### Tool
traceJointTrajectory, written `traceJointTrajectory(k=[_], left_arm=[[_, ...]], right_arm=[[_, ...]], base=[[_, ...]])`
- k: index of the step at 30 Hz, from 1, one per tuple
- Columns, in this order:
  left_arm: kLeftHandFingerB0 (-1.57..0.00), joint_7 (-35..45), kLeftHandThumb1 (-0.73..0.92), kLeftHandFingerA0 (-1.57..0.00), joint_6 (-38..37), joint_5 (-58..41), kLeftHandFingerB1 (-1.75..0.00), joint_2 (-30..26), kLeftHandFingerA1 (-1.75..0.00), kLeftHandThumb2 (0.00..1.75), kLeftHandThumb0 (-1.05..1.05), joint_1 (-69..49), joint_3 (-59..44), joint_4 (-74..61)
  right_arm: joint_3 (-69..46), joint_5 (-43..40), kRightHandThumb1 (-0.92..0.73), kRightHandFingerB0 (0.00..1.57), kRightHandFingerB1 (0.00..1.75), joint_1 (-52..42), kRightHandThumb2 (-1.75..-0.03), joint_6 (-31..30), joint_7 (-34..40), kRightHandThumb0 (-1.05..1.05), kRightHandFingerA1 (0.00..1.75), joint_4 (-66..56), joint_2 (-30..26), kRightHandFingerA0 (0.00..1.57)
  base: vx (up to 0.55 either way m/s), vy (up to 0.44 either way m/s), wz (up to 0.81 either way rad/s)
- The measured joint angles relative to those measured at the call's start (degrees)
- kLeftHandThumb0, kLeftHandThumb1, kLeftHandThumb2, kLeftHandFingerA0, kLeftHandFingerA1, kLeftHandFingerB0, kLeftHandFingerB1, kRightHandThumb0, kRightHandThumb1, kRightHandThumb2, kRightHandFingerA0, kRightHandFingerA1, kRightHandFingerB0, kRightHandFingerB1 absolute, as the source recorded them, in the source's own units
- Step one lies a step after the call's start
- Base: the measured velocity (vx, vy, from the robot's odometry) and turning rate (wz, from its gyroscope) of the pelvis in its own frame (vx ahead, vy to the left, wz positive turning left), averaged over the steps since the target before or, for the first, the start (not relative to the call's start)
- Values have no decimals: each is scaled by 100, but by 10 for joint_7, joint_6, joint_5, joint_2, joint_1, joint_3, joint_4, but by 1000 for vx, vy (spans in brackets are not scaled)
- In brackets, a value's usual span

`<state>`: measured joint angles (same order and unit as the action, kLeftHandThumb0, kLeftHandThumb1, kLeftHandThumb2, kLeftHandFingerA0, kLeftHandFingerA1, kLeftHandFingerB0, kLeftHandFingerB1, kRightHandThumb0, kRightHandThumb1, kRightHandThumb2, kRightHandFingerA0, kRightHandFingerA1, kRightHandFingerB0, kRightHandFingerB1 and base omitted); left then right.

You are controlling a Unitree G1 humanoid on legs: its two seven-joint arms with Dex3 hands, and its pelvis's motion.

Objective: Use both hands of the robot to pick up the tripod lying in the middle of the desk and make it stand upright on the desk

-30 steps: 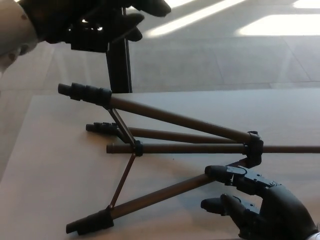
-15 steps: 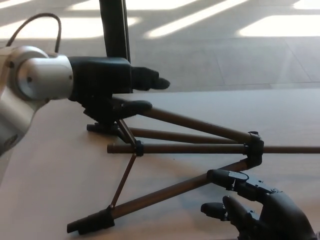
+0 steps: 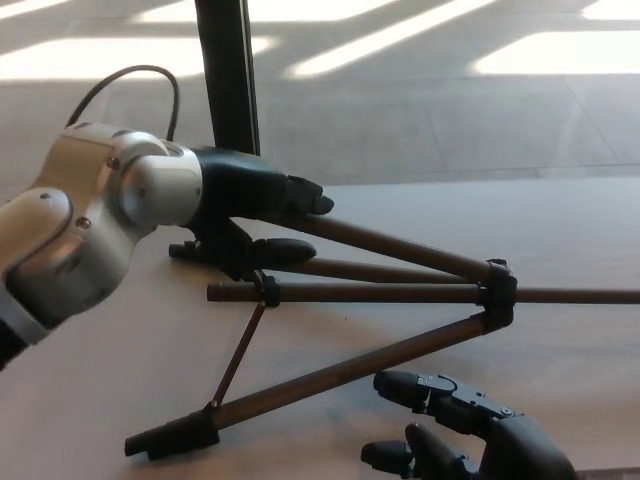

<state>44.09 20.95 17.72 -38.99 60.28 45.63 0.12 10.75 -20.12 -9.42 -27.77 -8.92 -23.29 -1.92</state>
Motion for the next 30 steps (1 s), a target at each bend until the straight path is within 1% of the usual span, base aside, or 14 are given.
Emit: traceJointTrajectory(k=[3, 4, 5, 6, 8, 9, 11, 12, 16, 20, 24, 27, 28, 30], left_arm=[[-5, -17, 55, -4, 0, 24, -23, 13, -16, 97, -92, 6, 10, 22], [-11, -23, 66, 0, 0, 30, -26, 16, -37, 60, -87, 7, 12, 29], [-8, -30, 50, -5, 0, 38, -39, 20, -45, 91, -85, 8, 13, 35], [0, -36, 23, -2, -1, 43, -49, 23, -53, 90, -39, 10, 15, 42], [0, -50, 23, -2, -1, 56, -49, 32, -53, 90, -39, 14, 17, 55], [-16, -59, 59, -12, -1, 63, -28, 38, -46, 60, -82, 16, 18, 63], [-19, -75, 56, -12, -1, 76, -28, 47, -43, 58, -81, 21, 20, 77], [-21, -81, 53, -12, -1, 81, -29, 51, -43, 57, -79, 22, 21, 82], [-19, -116, 40, -11, -1, 111, -40, 73, -50, 80, -76, 29, 31, 108], [-20, -146, 40, -7, 0, 138, -41, 89, -50, 79, -73, 31, 42, 127], [-15, -174, 41, -1, 0, 167, -42, 103, -32, 83, -71, 32, 58, 148], [-8, -185, 46, 0, 1, 186, -13, 108, -10, 83, -81, 32, 68, 161], [-6, -188, 47, 0, 3, 197, -13, 111, -8, 85, -83, 32, 75, 167], [-8, -188, 50, 0, 5, 213, -11, 117, -5, 87, -88, 32, 84, 174]], right_arm=[[6, 1, -70, 52, 45, -6, -61, 0, 2, -71, 68, 0, 0, 51], [7, 1, -70, 53, 45, -9, -61, 0, 2, -70, 68, 0, 0, 52], [9, 1, -56, 50, 51, -11, -79, 0, 3, -74, 69, 0, 0, 52], [10, 1, -70, 55, 45, -13, -61, 0, 3, -72, 67, 0, 0, 53], [13, 1, -70, 55, 45, -17, -61, 0, 3, -72, 67, 0, 0, 53], [14, 1, -55, 51, 51, -18, -78, 0, 3, -77, 70, 0, 0, 53], [17, 1, -68, 54, 44, -21, -61, 0, 3, -73, 67, 0, 0, 54], [17, 2, -55, 50, 51, -22, -78, 0, 3, -77, 68, 0, 0, 53], [22, 2, -70, 53, 46, -29, -61, 0, 4, -73, 67, 0, 0, 52], [25, 4, -70, 54, 45, -37, -61, 0, 4, -75, 66, 0, -1, 53], [27, 7, -71, 54, 45, -41, -61, 0, 4, -71, 67, 0, -2, 53], [27, 8, -71, 54, 45, -42, -61, 0, 4, -72, 67, 0, -2, 52], [27, 9, -56, 49, 50, -43, -79, 0, 5, -76, 69, 0, -2, 52], [28, 12, -71, 53, 44, -42, -61, 0, 5, -71, 66, 0, -3, 52]], base=[[0, 0, 0], [0, 0, 0], [0, 0, 0], [0, 0, 0], [0, 0, 0], [0, 0, 0], [0, 0, 0], [0, 0, 0], [0, 0, 0], [0, 0, 0], [0, 0, 0], [0, 0, 0], [0, 0, 0], [0, 0, 0]])
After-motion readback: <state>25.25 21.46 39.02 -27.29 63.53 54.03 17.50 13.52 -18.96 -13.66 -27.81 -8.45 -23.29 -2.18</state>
